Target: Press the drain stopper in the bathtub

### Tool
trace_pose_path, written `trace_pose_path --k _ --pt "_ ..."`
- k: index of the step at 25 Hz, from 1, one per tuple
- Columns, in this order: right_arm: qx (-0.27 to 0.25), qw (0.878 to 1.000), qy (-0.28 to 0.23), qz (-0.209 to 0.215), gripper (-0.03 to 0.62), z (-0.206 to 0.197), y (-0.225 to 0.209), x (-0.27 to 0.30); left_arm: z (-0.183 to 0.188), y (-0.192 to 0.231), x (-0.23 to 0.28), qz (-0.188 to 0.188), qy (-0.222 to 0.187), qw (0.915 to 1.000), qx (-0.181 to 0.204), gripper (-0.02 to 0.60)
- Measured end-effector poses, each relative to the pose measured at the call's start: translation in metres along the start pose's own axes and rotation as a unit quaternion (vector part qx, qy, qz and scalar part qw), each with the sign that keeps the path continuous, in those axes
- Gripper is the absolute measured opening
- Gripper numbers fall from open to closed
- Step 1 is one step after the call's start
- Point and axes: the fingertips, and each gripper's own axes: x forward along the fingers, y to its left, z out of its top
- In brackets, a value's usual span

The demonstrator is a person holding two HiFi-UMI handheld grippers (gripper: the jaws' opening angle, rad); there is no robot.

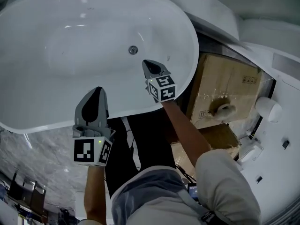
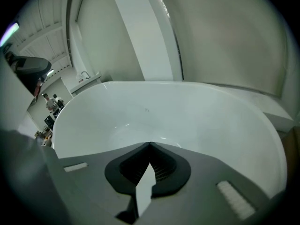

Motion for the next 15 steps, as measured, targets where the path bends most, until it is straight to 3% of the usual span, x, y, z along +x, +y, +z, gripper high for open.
trace_pose_path --k 3,15 --pt "0.0 1.0 -0.011 0.003 -0.005 0.012 0.01 -0.018 0.014 -0.008 -0.012 -0.006 -0.006 0.9998 0.017 0.0" --pt "0.03 0.996 -0.079 0.009 -0.005 0.064 0.036 -0.106 0.055 -0.049 -0.061 -0.018 -0.035 0.9991 0.014 0.0"
